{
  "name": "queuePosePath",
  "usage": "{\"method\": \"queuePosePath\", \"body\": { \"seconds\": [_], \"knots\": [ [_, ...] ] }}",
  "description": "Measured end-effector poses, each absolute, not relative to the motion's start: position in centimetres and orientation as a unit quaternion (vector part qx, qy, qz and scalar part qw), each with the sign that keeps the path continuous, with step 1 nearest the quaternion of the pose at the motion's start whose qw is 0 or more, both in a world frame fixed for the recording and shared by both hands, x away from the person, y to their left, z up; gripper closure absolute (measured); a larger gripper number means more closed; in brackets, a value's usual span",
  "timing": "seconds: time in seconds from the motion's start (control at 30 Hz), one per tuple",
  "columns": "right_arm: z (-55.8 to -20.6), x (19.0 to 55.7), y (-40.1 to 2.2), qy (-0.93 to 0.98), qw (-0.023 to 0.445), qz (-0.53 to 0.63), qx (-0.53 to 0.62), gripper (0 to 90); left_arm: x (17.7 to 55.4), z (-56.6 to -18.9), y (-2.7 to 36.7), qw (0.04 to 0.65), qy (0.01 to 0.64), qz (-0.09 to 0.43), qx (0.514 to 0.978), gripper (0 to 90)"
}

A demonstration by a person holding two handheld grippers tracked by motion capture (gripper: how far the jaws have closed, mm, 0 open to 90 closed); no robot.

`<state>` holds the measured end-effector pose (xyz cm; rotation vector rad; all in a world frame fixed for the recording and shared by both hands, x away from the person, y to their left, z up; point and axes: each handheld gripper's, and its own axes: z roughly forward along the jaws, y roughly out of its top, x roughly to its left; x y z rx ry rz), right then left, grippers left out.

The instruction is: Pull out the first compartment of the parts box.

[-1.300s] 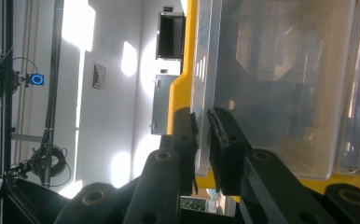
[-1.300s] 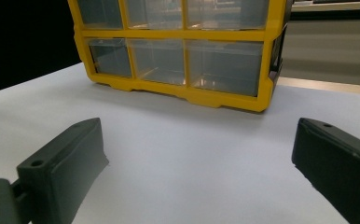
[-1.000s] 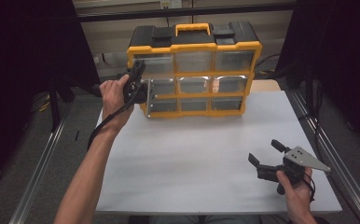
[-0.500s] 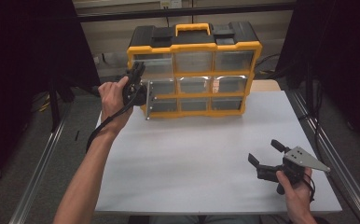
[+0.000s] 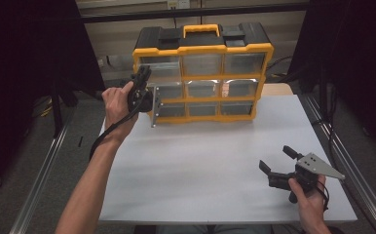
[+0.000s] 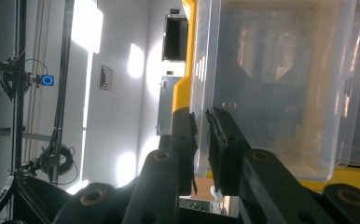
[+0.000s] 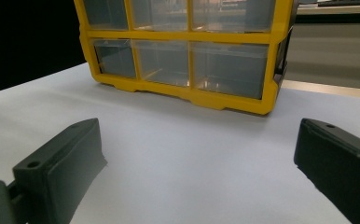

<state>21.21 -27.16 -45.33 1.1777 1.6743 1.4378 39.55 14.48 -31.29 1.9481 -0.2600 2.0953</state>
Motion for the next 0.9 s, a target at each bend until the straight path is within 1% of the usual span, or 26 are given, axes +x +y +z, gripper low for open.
{"method": "queuePosePath", "body": {
  "seconds": [0.17, 0.47, 0.53, 0.63, 0.9],
  "knots": [
    [-45.34, 21.21, -27.14, 0.635, 0.315, 0.545, 0.447, 0.9, 39.47, -31.35, 14.57, 0.128, -0.093, 0.723, 0.673, 81.3],
    [-45.32, 21.19, -27.16, 0.635, 0.314, 0.546, 0.448, 0.9, 39.25, -31.32, 14.67, 0.137, -0.095, 0.724, 0.669, 81.2],
    [-45.32, 21.20, -27.17, 0.635, 0.314, 0.546, 0.447, 0.9, 39.16, -31.47, 14.64, 0.135, -0.093, 0.724, 0.670, 81.3],
    [-45.33, 21.20, -27.15, 0.635, 0.315, 0.546, 0.447, 0.9, 38.92, -31.58, 14.59, 0.118, -0.110, 0.732, 0.662, 81.5],
    [-45.33, 21.21, -27.14, 0.635, 0.315, 0.546, 0.447, 0.9, 38.66, -31.64, 14.86, 0.130, -0.096, 0.732, 0.662, 82.0]
  ]
}}
